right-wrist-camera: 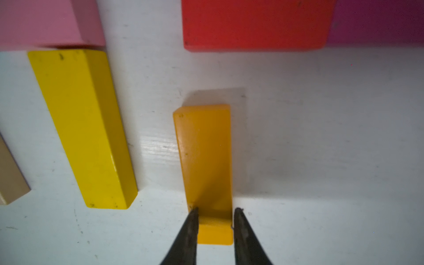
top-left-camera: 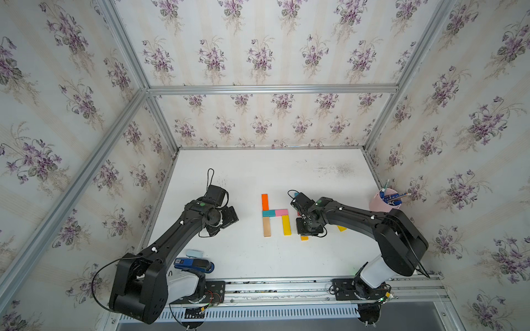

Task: Assemble the letter h with building blocks
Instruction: Assemble the building block at the center of the board.

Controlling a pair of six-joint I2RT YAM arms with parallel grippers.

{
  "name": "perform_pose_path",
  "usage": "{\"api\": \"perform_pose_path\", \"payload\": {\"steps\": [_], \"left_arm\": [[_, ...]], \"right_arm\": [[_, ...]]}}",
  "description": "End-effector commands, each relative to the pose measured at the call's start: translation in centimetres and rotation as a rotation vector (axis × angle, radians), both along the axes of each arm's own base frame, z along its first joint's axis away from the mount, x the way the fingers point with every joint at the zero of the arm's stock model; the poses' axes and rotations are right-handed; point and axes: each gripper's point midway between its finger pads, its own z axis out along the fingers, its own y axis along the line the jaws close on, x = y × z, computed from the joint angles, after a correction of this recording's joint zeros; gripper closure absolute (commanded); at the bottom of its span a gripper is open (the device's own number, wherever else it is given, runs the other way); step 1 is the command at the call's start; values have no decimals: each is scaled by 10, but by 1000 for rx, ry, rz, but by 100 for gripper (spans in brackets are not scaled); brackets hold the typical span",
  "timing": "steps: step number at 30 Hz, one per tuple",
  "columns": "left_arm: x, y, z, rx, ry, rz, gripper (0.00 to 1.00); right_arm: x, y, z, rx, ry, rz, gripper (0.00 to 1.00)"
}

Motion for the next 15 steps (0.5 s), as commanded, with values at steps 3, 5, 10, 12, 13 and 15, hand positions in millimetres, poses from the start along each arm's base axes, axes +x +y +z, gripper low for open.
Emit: {"api": "perform_pose_path", "payload": {"steps": [3,5,10,12,13,15], "left_arm": [[-1,2,-1,9,0,-3,14],[-2,2,-2,6,2,-1,14],[-2,1,0,2,-3,-4,14],[-2,2,1,8,-5,-3,14],[-2,2,1,9,-6,-5,14],[-3,2,0,10,-4,-8,14]], "right_arm": [[2,-4,8,-14,-29,3,44],[5,-3,12,-11,-45,-2,38],[17,-5,29,-1,-117,-45,32],[19,-4,33,15,-131,-55,32],[19,-4,33,20,-131,-58,32],[18,-4,31,23,-129,-61,32]]}}
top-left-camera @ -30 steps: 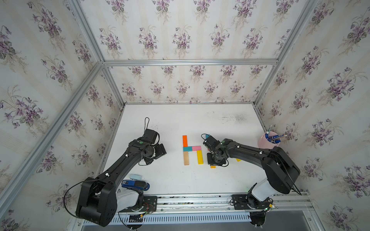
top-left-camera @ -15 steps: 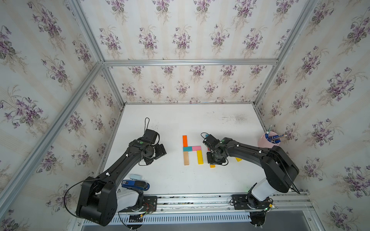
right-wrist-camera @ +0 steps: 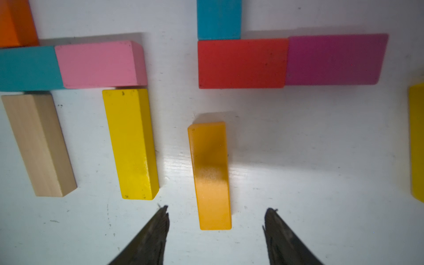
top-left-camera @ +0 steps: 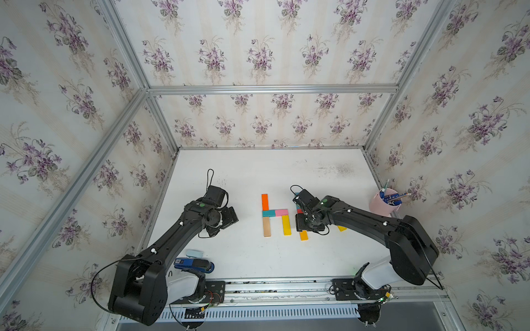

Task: Assemble the letter h with building blocks
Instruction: Assemble the building block at the center of the board.

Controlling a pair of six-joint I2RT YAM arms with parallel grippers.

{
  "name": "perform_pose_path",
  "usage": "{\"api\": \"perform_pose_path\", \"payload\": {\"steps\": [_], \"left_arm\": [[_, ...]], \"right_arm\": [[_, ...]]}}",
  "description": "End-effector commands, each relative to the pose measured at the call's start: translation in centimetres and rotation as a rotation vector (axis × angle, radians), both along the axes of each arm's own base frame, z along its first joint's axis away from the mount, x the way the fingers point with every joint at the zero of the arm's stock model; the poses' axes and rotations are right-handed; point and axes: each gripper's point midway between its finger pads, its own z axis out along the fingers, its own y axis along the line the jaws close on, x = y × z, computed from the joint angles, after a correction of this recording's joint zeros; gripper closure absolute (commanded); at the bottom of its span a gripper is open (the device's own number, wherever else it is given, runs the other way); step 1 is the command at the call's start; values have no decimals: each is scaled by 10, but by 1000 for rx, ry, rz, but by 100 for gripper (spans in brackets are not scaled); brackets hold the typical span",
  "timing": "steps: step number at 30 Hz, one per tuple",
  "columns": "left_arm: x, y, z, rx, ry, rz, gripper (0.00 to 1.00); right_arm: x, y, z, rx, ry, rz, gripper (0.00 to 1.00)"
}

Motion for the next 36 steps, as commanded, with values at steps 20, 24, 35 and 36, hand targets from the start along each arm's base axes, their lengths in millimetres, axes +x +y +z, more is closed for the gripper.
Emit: {"api": "perform_pose_path", "payload": {"steps": [20,24,35,36], "left_arm": [[-1,1,-1,6,6,-4,14],[0,1,0,5,2,-5,14],[1,1,3,6,-3,-7,14],[1,1,3,6,-2,-6,14]], "right_arm": [[-6,-3,-37,-32,62,-44,56],[-5,-5,-38,-44,61,-47,67],[3,-5,-38,-56,57,-46,69],[3,-4,-38,-59,59,-39,69]]}}
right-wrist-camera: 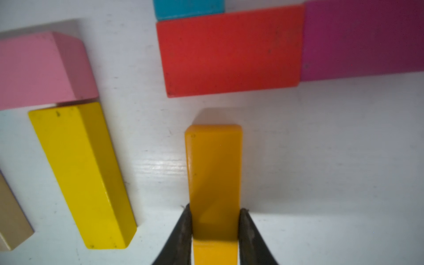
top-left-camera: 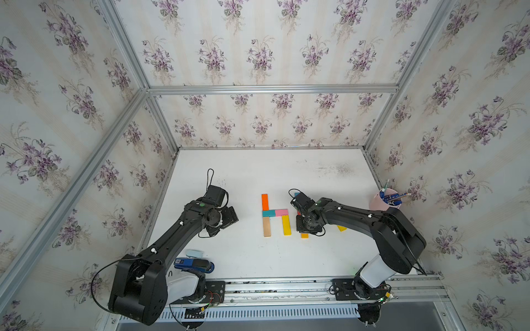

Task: Assemble the letter h with building blocks
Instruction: Assemble the building block at the center of the board.

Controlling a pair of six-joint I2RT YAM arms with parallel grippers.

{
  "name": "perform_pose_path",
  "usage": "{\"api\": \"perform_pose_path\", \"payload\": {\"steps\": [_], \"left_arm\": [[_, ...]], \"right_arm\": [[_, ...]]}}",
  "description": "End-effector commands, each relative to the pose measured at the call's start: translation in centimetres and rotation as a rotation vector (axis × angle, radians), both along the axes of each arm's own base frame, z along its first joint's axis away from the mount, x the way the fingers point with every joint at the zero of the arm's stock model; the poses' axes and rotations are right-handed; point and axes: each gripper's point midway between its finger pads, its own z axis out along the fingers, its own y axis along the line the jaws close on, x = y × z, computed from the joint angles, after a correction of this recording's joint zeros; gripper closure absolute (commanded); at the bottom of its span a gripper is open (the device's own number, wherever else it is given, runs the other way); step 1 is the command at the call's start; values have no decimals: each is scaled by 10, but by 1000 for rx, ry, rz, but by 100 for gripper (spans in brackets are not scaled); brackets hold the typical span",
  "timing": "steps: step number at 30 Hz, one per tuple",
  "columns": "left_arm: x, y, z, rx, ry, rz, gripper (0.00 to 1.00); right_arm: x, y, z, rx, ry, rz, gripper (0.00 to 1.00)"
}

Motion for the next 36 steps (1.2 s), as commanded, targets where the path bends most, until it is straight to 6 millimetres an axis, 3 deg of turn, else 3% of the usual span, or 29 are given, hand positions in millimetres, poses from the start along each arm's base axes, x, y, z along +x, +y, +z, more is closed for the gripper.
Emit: {"api": "perform_pose_path", "payload": {"steps": [1,4,8,11,20,36], "left_arm": [[0,1,2,7,-1,-7,14],[0,1,1,7,0,-6,14],[1,0,1,5,0,-6,14],[2,0,1,5,0,-6,14],[1,1,2,9,-1,-8,14],[0,1,1,10,1,-11,14]], "right_arm": [[0,-4,-2,-32,9,22,69],[0,-4,-1,-39,15,34,68],[-1,-6,0,-51,21,37,49],[-1,-6,1,-49,17,37,45],[1,-3,1,-43,13,37,59],[5,0,-1,-47,16,45,67]]}}
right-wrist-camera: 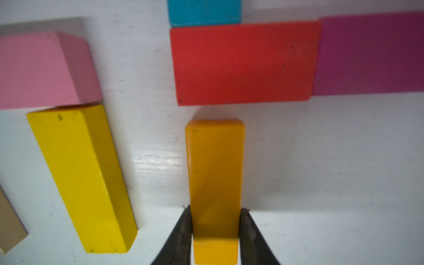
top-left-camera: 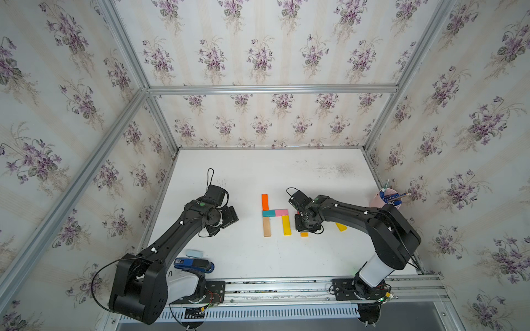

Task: Assemble the letter h with building blocks
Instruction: Assemble the building block at the center of the board.

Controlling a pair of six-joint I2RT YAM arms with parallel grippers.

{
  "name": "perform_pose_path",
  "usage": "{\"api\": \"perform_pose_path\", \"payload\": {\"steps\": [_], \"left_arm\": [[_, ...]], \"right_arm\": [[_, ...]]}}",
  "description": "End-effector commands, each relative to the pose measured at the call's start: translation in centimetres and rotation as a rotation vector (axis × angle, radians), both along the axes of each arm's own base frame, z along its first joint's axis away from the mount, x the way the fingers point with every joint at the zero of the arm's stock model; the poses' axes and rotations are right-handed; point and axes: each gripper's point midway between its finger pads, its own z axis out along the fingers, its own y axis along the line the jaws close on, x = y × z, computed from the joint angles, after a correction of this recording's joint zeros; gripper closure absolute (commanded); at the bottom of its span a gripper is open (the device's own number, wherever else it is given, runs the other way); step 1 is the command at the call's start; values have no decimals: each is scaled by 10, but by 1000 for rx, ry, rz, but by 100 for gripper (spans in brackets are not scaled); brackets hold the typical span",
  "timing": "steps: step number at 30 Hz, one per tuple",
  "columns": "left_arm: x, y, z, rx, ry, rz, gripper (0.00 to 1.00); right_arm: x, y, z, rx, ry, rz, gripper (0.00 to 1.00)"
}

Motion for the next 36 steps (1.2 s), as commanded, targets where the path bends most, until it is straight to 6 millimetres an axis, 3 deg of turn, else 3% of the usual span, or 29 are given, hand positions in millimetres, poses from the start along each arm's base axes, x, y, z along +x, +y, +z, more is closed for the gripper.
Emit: {"api": "perform_pose_path", "payload": {"steps": [1,13,17,21,36], "left_arm": [[-1,2,0,10,2,-9,14],[-2,2,-1,11,6,-10,14],[-2,1,-1,10,6,-12,14],[-2,1,-2,9,8,-11,14],[-2,1,-2,8,7,-11,14]], "right_arm": [[2,-2,-1,-18,-4,3,67],[3,-3,-3,-28,-2,9,66],[4,-4,0,-34,-10,8,53],[4,-3,1,-30,-10,9,48],[6,-4,1,-40,-16,11,60]]}}
